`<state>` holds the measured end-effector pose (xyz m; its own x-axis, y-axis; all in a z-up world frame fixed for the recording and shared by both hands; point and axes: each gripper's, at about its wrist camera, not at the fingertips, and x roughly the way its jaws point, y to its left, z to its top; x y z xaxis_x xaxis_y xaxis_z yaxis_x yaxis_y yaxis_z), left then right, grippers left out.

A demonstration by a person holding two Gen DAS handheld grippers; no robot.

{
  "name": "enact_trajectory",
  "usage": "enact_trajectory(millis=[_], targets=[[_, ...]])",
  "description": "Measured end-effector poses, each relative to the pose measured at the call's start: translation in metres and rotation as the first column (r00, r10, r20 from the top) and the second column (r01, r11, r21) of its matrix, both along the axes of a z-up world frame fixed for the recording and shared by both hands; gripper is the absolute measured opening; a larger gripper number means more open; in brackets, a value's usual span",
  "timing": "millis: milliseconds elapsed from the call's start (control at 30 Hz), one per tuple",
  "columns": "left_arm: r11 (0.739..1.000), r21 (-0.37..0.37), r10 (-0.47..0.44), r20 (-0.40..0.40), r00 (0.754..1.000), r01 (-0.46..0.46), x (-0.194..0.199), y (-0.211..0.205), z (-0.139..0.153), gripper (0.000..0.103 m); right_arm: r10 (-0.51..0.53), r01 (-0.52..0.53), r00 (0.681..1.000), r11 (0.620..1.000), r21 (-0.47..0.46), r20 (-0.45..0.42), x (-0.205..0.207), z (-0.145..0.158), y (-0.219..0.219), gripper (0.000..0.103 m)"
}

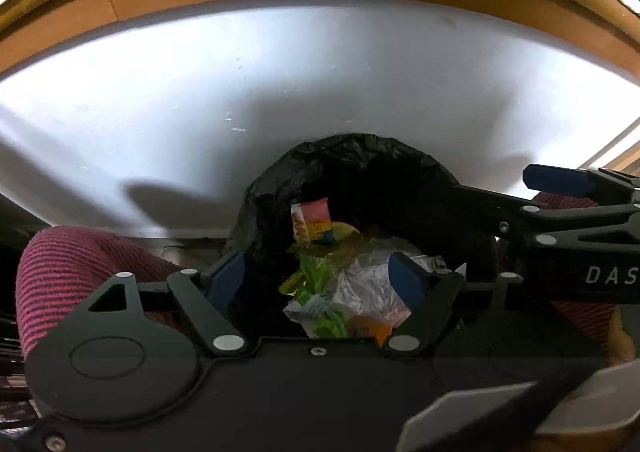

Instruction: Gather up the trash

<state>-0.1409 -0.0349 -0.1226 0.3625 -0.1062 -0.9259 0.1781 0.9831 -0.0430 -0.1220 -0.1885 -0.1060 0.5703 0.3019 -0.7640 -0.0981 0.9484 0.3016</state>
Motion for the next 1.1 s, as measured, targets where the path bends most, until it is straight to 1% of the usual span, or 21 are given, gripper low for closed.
enact_trajectory(millis=[200, 400, 667, 1100], targets=[[1.0, 0.002, 0.01, -0.005, 1.0, -0.01, -0.001, 0.0, -0.005, 0.079, 0.007, -0.007, 1.0, 1.0, -0.016, -0.001, -0.004, 0.003, -0.002, 0.103], [1.0, -0.01, 0.026, -0.023, 0.999, -0.027, 0.0, 0.004, -0.008, 0.079, 0.027, -0.028, 1.0, 0.999, -0.029, -0.005, -0.005, 0.003, 0.0, 0.103], [0.999, -0.003, 0.033, -0.03, 0.999, -0.033, 0.001, 0.004, -0.01, 0.079, 0.055, -0.055, 0.998, 0.997, -0.044, -0.01, -0.006, 0.002, 0.003, 0.103], [0.999, -0.004, 0.046, -0.043, 0.998, -0.046, 0.003, 0.003, -0.014, 0.08, 0.071, -0.072, 0.997, 0.996, -0.046, -0.022, -0.009, -0.001, 0.006, 0.103]])
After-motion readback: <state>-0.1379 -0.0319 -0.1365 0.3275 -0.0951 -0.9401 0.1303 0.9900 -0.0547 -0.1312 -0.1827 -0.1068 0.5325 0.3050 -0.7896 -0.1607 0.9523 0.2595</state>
